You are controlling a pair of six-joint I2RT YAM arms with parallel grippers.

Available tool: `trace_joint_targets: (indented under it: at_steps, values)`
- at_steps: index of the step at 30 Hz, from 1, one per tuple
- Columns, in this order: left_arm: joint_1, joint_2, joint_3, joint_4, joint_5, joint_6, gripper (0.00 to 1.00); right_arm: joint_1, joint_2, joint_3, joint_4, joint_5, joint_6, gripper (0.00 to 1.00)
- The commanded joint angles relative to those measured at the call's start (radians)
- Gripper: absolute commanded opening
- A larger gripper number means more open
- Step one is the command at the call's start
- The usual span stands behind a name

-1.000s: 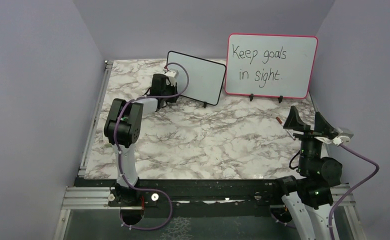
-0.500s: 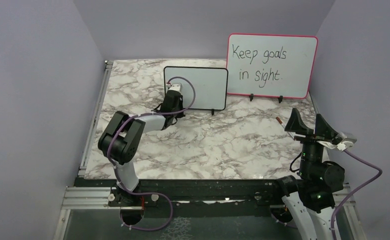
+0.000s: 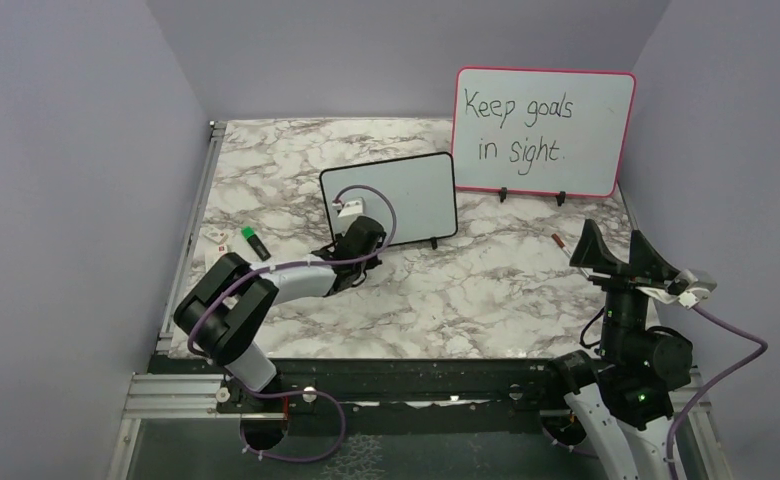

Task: Write a sentence on the whiteboard
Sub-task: Move the whiteboard to the center of the board.

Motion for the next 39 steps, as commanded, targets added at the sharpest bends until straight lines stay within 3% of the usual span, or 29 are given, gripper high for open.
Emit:
trace_joint_targets:
  at_steps: [1,13,25,27,31,39]
  values:
    - [-0.102,-0.045,-0.030,-0.105,-0.105,-0.162,0.00,0.014,-0.017,0.007,-0.015,0.035,0.011,1.00]
    - [-0.340,-0.011,0.058,-0.322,-0.323,-0.411,0.00,0.031,-0.020,0.015,-0.026,0.049,0.018,1.00]
    - [-0.477,0.146,0.240,-0.511,-0.361,-0.547,0.00,0.040,-0.020,0.021,-0.037,0.060,0.021,1.00]
    - [-0.492,0.150,0.256,-0.517,-0.359,-0.552,0.08,0.043,-0.020,0.021,-0.038,0.061,0.021,1.00]
    - [-0.512,0.144,0.267,-0.545,-0.371,-0.572,0.11,0.044,-0.020,0.021,-0.037,0.061,0.021,1.00]
    - [-0.516,0.076,0.264,-0.579,-0.379,-0.570,0.34,0.044,-0.019,0.018,-0.038,0.062,0.018,1.00]
